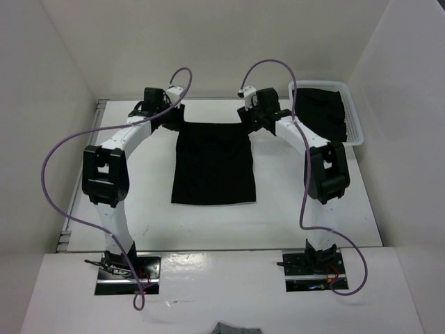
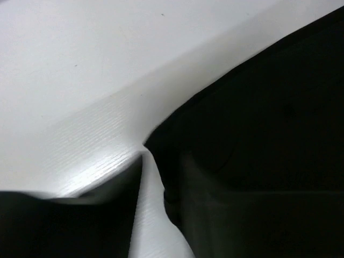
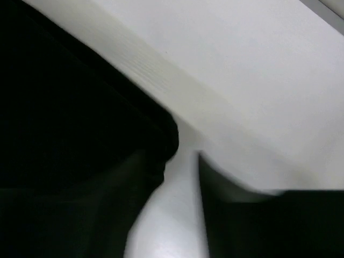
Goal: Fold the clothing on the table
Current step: Flatten the skirt out, then fold the skirt
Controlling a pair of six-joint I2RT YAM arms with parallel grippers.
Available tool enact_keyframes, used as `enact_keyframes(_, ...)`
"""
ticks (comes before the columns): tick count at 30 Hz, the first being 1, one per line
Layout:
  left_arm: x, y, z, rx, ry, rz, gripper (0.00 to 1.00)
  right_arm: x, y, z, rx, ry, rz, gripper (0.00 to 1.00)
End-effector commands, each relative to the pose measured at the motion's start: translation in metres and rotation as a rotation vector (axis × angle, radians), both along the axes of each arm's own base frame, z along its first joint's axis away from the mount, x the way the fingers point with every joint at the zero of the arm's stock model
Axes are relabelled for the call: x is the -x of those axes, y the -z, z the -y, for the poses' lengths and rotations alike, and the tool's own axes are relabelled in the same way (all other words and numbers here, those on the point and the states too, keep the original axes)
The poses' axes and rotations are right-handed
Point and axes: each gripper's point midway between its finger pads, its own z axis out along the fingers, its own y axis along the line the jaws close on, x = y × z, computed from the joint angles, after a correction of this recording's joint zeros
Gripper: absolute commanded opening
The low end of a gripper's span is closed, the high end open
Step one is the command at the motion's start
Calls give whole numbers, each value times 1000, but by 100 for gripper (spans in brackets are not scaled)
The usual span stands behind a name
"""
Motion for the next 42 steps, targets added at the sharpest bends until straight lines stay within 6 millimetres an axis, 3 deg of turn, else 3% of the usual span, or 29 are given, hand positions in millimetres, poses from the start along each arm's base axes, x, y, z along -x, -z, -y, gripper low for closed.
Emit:
enact_keyframes(1,-18,0,-5,20,-40,5,58,-23,-5,0,-5,30,48,64)
enact_keyframes(3,-27,5,-13,16,-75,0,83,-28,3,5,-3,53,34,78)
enact_keyframes(5,-32,7,-20,19,-106,-4,100,-34,6,9,-3,94,35,84)
enact_keyframes(9,-42,1,-42,31,-185,1,100,-47,-2,25,-30,146,47,85)
enact_keyframes(11,-41,-13,-56,42,-218,9,100,-44,3,32,-29,163,17,85)
enact_keyframes(12,-37,-18,-55,48,-209,6,100,-43,-16,40,-33,181,46,85)
enact_keyframes(13,-34,-24,-62,48,-221,6,100,-39,-23,41,-34,181,48,85)
enact_keyframes(14,-22,-36,-60,47,-207,-5,100,-31,-27,47,-35,180,32,85)
enact_keyframes(15,-10,-34,-59,33,-179,-25,100,-20,-53,46,-50,154,63,85)
enact_keyframes(16,8,-30,-56,28,-149,-84,100,-5,-47,50,-22,141,37,85)
enact_keyframes(17,22,-45,-55,28,-130,-77,100,7,-52,51,-21,121,34,85)
enact_keyframes(18,34,-45,-54,9,-91,-90,100,22,-79,53,-30,107,76,82)
enact_keyframes(19,57,-34,-56,-10,-79,-163,100,40,-66,52,-15,81,40,81)
enact_keyframes(20,69,-45,-63,-44,-98,-149,100,56,-66,46,12,41,38,79)
enact_keyframes(23,110,-44,-70,-163,-80,-168,100,105,-59,39,79,-36,45,77)
enact_keyframes(24,122,-41,-74,-185,-75,-178,100,121,-39,43,119,-38,12,75)
enact_keyframes(25,135,-37,-73,-218,-46,-191,100,133,-49,41,117,-57,40,72)
enact_keyframes(27,161,-27,-76,-248,-39,-230,100,153,-34,39,154,-83,16,72)
enact_keyframes(28,172,-21,-77,-252,-35,-266,100,159,-37,37,150,-92,28,72)
enact_keyframes(30,195,-6,-73,-234,-4,-350,97,170,-25,37,170,-103,1,71)
enact_keyframes(35,229,28,-54,-114,40,-587,93,182,-10,38,164,-95,-43,68)
enact_keyframes(42,229,47,-50,-54,-19,-682,93,188,6,42,157,-46,-98,67)
